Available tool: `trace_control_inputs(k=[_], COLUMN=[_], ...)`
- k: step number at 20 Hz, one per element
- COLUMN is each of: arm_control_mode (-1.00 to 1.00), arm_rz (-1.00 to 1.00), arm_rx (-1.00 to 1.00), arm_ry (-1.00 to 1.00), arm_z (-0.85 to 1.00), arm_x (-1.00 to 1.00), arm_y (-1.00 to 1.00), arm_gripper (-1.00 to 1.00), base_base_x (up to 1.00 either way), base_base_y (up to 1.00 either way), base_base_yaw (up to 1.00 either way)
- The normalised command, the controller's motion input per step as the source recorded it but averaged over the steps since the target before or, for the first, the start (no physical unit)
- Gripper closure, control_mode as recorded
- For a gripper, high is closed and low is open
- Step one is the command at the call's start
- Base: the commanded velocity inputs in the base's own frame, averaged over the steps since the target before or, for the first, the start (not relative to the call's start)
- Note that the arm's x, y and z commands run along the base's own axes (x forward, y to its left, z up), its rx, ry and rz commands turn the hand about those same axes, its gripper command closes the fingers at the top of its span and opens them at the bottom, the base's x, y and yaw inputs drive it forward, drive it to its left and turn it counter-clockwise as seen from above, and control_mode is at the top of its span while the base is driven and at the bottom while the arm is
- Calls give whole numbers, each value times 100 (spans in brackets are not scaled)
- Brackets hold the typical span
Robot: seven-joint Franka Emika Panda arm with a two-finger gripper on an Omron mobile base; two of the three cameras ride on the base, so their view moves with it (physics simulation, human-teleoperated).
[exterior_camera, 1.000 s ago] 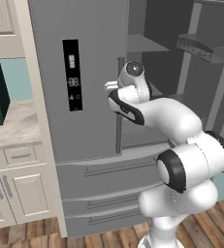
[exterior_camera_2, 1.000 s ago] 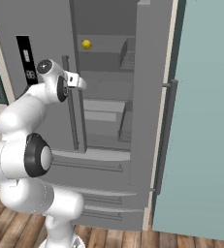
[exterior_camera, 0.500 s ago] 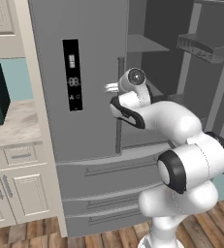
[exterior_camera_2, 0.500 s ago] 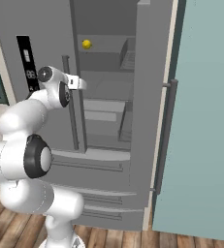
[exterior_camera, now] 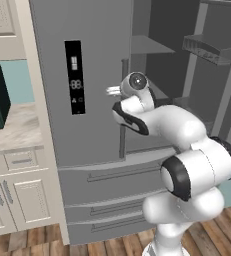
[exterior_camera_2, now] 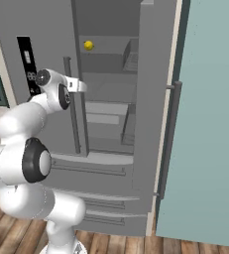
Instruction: Retrieve a lemon from the fridge and place it on the cutting board with the fish.
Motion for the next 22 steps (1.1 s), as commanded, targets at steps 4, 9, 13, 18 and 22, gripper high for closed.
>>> trace_control_inputs(k=[4, 9, 13, 18, 22], arm_control_mode=[-100, -100, -100, -100, -100], arm_rz=[-13, -16, -21, -28, -27], arm_rx=[-2, -5, -12, -10, -6], arm_ry=[0, 0, 4, 12, 15], arm_z=[10, 2, 1, 6, 4], arm_x=[-68, -100, -99, -100, -95], arm_y=[35, 56, 93, 96, 96], arm_gripper=[100, 100, 100, 100, 100], base_base_x=[0, 0, 0, 0, 0], base_base_y=[0, 0, 0, 0, 0], base_base_yaw=[0, 0, 0, 0, 0])
